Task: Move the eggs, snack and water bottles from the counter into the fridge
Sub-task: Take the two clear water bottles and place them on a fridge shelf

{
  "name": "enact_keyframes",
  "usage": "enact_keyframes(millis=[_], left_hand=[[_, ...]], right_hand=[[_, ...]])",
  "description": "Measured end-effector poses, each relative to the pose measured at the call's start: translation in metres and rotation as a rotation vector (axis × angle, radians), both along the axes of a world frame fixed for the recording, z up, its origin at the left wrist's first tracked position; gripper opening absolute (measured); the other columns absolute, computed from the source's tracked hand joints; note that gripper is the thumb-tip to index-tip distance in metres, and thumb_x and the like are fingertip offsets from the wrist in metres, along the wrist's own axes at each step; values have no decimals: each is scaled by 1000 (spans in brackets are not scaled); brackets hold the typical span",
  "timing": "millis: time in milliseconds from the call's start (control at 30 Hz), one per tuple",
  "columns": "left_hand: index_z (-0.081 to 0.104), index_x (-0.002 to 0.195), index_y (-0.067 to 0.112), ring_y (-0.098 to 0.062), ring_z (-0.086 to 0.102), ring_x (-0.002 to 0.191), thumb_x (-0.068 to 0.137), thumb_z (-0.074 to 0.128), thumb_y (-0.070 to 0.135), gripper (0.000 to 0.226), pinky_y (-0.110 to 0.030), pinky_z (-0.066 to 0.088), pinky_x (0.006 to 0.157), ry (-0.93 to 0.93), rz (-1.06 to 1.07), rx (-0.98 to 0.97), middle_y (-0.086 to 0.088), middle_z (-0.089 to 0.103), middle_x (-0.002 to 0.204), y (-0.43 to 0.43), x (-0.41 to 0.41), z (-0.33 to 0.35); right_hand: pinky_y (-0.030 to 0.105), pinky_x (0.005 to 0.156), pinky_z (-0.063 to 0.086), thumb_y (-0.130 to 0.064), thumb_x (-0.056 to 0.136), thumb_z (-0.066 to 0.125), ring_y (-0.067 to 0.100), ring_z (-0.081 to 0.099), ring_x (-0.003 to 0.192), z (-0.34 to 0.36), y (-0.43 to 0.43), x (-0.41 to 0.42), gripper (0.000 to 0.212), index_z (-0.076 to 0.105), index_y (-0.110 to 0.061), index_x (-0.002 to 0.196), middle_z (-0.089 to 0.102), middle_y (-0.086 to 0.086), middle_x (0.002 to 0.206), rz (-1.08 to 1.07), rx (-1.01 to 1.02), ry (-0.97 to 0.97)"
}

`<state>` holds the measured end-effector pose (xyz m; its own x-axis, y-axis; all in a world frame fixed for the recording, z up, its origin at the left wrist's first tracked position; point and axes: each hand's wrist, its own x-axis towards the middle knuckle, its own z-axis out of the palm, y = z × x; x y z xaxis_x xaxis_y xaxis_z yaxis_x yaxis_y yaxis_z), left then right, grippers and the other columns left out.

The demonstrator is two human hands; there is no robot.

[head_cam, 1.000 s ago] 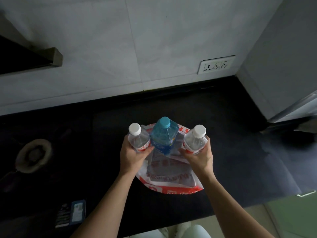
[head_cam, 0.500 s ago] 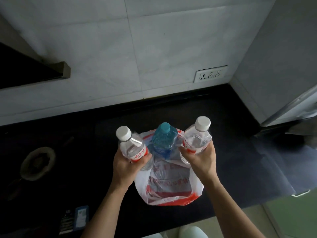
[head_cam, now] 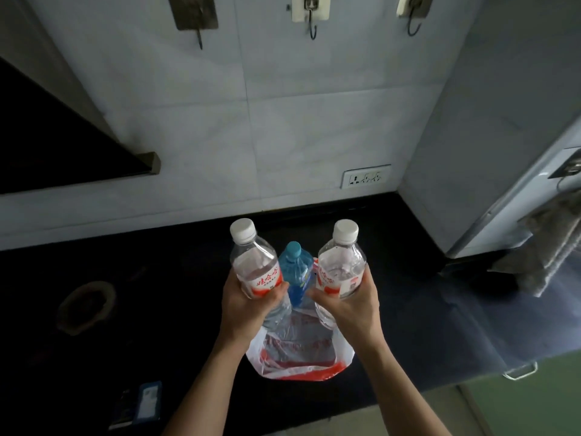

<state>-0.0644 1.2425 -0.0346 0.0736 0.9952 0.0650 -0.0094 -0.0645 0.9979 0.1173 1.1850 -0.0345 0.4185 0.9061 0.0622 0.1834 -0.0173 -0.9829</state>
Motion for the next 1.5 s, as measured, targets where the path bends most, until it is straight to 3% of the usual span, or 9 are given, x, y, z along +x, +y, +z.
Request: enact_keyframes(millis=[133, 233, 433, 633, 900, 1067, 1200, 1333, 1500], left_hand=[[58, 108, 9, -11, 73, 80, 70, 76, -17, 49, -21, 56, 65, -12, 36, -1, 7, 74, 86, -8, -10, 5], [57, 112, 6, -12, 73, 84, 69, 77, -16, 52, -20, 57, 67, 15, 87, 23, 7, 75, 89, -15, -25, 10], [58, 117, 11, -19, 72, 93, 58, 87, 26, 67, -29, 59, 79, 34, 251, 2, -2, 73, 97, -40, -62, 24], [56, 120, 8, -18, 70, 98, 70, 84, -4, 59, -24, 56, 80, 72, 490, -16, -4, 71, 102, -79, -87, 31], [57, 121, 14, -7, 70, 94, 69, 87, 3, 61, -14, 53, 73, 143, 874, -47, 5, 71, 99, -167, -96, 40], [57, 119, 19, 1, 70, 89, 69, 86, 3, 60, -11, 52, 69, 150, 1122, -91, 15, 72, 92, -239, -98, 34], [59, 116, 19, -4, 70, 91, 68, 88, 8, 58, -18, 56, 74, 158, 1299, -137, 7, 72, 101, -298, -104, 27], [58, 117, 15, -2, 70, 89, 69, 87, 10, 57, -14, 54, 72, 175, 1441, -157, 7, 71, 100, -353, -110, 29], [57, 117, 16, 2, 68, 88, 72, 86, 13, 54, -7, 50, 68, 199, 1621, -198, 11, 70, 98, -427, -122, 32]], right_hand=[[39, 78, 62, -30, 64, 93, 14, 71, 96, -4, -4, -12, 70, 54, -33, 121, 71, -7, 104, 52, -11, -27], [27, 76, 59, -14, 70, 90, 11, 70, 95, 0, -3, -30, 65, 53, -31, 121, 71, -5, 103, 85, 19, -19], [26, 80, 59, -10, 74, 86, 11, 69, 96, 5, 1, -68, 60, 52, -22, 123, 69, -6, 105, 285, 51, -10], [30, 74, 58, -19, 71, 88, 10, 69, 85, 12, 8, -96, 52, 53, -37, 105, 69, -12, 95, 521, 27, -47], [41, 83, 60, -44, 63, 88, 11, 70, 93, 20, -16, -136, 59, 53, -43, 112, 71, -8, 101, 845, 14, -4], [30, 79, 57, -29, 64, 87, 7, 69, 93, 13, -57, -166, 64, 49, -62, 104, 69, -8, 102, 1067, 25, -4], [11, 73, 50, -10, 68, 88, -9, 63, 91, 9, -97, -191, 69, 49, -47, 111, 65, -17, 105, 1252, 7, 17], [15, 81, 54, -8, 69, 89, -1, 65, 101, 7, -139, -223, 73, 51, -40, 122, 66, -14, 114, 1422, 37, 44], [15, 80, 52, -13, 68, 90, -2, 66, 96, 5, -198, -270, 63, 55, -41, 111, 68, -25, 104, 1570, 30, 25]])
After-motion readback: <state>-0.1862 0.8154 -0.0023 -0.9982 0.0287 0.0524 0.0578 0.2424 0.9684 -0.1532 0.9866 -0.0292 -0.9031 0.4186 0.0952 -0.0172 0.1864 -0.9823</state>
